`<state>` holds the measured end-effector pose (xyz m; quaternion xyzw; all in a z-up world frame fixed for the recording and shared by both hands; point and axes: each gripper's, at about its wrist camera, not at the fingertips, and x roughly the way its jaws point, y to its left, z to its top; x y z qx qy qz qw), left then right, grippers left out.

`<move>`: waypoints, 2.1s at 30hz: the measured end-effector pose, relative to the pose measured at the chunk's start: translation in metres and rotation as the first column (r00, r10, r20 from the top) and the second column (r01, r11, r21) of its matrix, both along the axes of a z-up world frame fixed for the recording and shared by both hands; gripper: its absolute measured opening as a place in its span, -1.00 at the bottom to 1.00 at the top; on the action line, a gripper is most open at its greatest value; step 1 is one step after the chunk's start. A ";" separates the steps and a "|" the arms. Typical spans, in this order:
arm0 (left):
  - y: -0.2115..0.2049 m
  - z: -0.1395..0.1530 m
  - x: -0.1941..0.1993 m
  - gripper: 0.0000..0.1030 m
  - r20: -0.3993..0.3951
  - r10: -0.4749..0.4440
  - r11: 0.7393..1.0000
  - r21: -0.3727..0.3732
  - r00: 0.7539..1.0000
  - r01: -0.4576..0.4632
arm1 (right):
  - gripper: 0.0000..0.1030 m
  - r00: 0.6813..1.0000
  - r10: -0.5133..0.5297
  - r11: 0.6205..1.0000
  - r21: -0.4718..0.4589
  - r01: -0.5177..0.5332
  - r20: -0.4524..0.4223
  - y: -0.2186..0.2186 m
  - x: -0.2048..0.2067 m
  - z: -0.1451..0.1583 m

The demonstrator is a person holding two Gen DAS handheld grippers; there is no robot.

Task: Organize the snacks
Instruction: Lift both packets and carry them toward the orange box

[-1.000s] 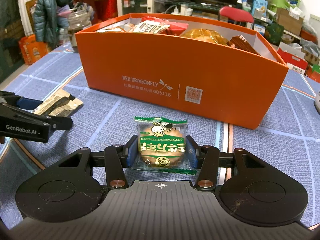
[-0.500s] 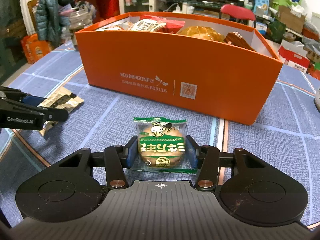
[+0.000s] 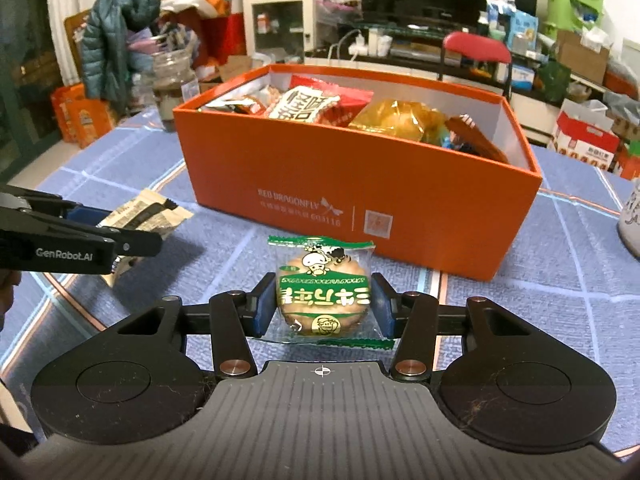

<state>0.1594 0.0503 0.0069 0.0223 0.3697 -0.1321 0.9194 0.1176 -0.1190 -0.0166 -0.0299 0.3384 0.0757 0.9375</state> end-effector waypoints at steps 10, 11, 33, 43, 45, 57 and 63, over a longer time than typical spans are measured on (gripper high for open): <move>-0.013 0.021 -0.009 -0.11 0.053 0.014 1.000 -0.006 0.999 -0.014 | -0.33 0.996 -0.085 0.996 -0.023 0.084 -0.024 -0.003 0.001 0.014; -0.014 0.022 -0.010 -0.11 0.055 0.013 1.000 -0.001 0.998 -0.013 | -0.33 0.996 -0.085 0.996 -0.028 0.085 -0.024 -0.002 0.000 0.015; -0.012 0.041 -0.025 -0.11 0.092 0.035 0.999 -0.025 0.995 -0.033 | -0.33 0.995 -0.095 0.993 -0.072 0.096 0.006 0.014 -0.016 0.050; -0.009 0.052 -0.027 -0.11 0.090 0.056 0.997 -0.061 0.994 -0.051 | -0.33 0.995 -0.092 0.993 -0.075 0.094 0.023 0.021 -0.019 0.060; -0.010 0.055 -0.028 -0.11 0.109 0.058 0.997 -0.049 0.992 -0.053 | -0.33 0.996 -0.090 0.993 -0.072 0.092 0.027 0.023 -0.020 0.062; -0.006 0.059 -0.026 -0.11 0.123 0.086 0.996 -0.021 0.989 -0.084 | -0.33 0.996 -0.082 0.994 -0.069 0.083 0.028 0.031 -0.020 0.061; -0.008 0.074 -0.017 -0.11 0.144 0.097 0.995 -0.040 0.985 -0.092 | -0.33 0.996 -0.075 0.996 -0.055 0.077 0.049 0.041 -0.014 0.071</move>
